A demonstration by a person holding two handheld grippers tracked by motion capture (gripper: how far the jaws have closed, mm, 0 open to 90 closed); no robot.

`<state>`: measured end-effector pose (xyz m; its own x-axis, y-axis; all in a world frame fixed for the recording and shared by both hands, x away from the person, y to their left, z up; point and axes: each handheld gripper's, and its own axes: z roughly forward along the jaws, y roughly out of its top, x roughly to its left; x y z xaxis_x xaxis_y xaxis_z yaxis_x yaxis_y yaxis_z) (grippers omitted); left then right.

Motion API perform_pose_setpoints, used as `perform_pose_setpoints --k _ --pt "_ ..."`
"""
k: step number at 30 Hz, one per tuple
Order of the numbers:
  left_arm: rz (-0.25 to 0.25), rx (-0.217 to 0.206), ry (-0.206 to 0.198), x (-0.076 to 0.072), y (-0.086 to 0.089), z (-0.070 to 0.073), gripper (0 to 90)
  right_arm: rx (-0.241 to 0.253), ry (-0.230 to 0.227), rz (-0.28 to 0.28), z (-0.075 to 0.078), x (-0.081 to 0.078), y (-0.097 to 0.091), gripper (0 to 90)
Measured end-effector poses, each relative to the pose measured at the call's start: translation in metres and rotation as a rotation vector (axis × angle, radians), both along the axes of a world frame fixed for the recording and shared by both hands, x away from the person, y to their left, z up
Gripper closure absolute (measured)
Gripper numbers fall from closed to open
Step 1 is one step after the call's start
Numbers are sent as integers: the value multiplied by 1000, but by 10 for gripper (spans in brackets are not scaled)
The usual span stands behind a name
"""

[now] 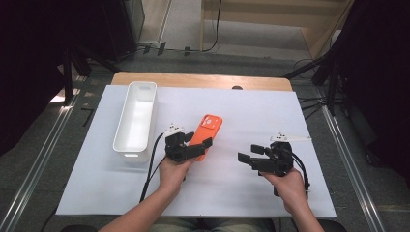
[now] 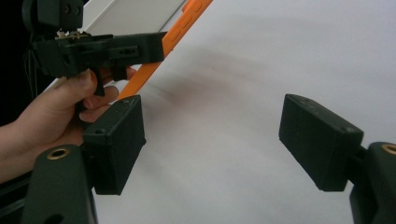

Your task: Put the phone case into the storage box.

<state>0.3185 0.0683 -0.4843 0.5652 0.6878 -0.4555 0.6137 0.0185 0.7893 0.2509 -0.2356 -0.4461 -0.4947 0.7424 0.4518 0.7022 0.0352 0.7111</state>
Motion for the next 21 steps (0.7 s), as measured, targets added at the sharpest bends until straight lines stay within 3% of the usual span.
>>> perform_pose_setpoints --k 7,21 --pt "5 11 -3 -2 -2 -3 156 23 -3 -33 8 6 3 223" --pt "34 12 -27 -2 2 -2 156 60 33 -2 14 27 21 244"
